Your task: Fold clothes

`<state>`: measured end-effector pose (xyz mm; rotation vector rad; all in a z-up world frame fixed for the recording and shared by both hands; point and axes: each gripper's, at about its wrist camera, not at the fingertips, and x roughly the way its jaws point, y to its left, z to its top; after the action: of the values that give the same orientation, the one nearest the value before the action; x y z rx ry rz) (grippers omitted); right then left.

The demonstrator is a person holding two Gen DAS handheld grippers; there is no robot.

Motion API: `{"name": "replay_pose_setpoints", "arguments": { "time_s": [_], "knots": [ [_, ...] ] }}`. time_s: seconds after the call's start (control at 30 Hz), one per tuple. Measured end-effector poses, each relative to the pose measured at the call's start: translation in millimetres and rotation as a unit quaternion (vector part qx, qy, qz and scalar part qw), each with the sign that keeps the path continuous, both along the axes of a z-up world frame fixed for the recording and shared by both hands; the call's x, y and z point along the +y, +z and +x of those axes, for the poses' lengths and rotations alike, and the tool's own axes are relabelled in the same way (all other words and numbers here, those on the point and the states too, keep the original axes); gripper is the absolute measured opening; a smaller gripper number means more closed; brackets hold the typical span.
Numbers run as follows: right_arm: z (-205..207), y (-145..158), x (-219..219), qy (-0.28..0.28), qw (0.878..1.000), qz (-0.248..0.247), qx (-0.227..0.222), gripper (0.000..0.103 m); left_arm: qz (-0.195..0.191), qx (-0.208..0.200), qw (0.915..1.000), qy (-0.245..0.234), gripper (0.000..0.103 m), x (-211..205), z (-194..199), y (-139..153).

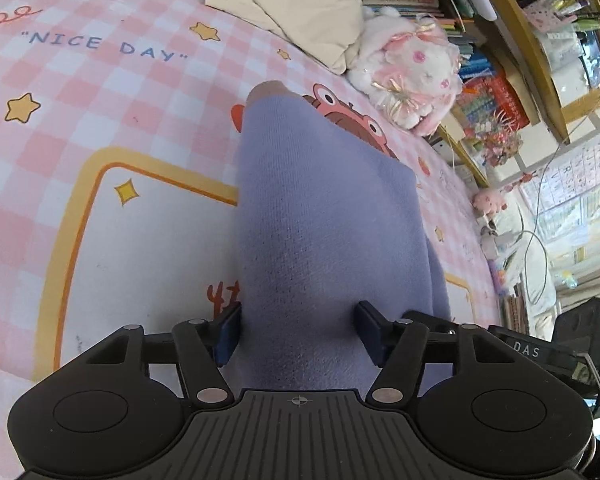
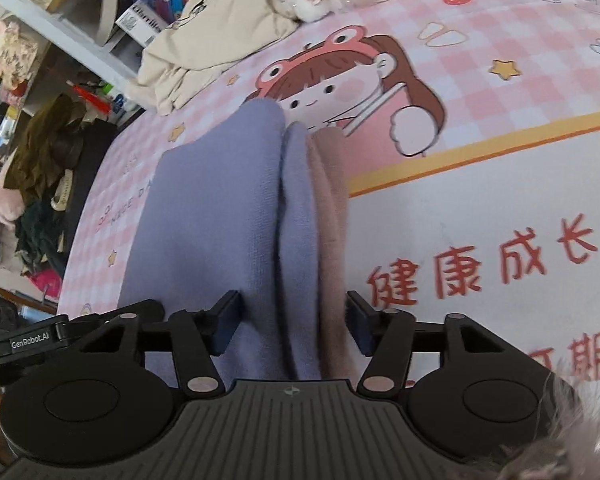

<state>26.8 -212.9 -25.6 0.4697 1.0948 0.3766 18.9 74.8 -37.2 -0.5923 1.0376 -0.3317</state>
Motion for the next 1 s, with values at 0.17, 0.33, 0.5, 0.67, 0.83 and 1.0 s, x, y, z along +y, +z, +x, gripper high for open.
{"name": "replay_pose_setpoints", "arguments": {
  "time_s": [0.17, 0.33, 0.5, 0.67, 0.83, 1.0],
  "knots": [
    [-9, 17, 16, 0.048, 0.995, -0.057, -0.059, 0.028, 0.074, -0.038, 0.9962, -0.026, 0.051, -23, -6, 18],
    [-13, 16, 14, 0.065, 0.993, -0.072, -0.064, 0.036, 0.073, -0.024, 0.9965, -0.033, 0.057, -23, -5, 17],
    [-7, 1, -13, 0.029, 1.0, -0.002, 0.005, 0.051, 0.017, 0.007, 0.9997, -0.016, 0.06, -7, -4, 3],
    [-6, -2, -15, 0.032, 0.999, 0.016, 0.017, 0.049, -0.017, 0.018, 0.9996, -0.014, 0.061, -2, -4, -6],
    [-12, 8, 0, 0.06, 0.998, -0.015, -0.029, 0.038, 0.005, 0.001, 0.9998, -0.022, 0.054, -11, -3, -3],
    [-21, 22, 12, 0.085, 0.991, -0.053, -0.091, 0.029, 0.055, -0.05, 0.9966, -0.034, 0.046, -23, -14, 13]
  ]
}}
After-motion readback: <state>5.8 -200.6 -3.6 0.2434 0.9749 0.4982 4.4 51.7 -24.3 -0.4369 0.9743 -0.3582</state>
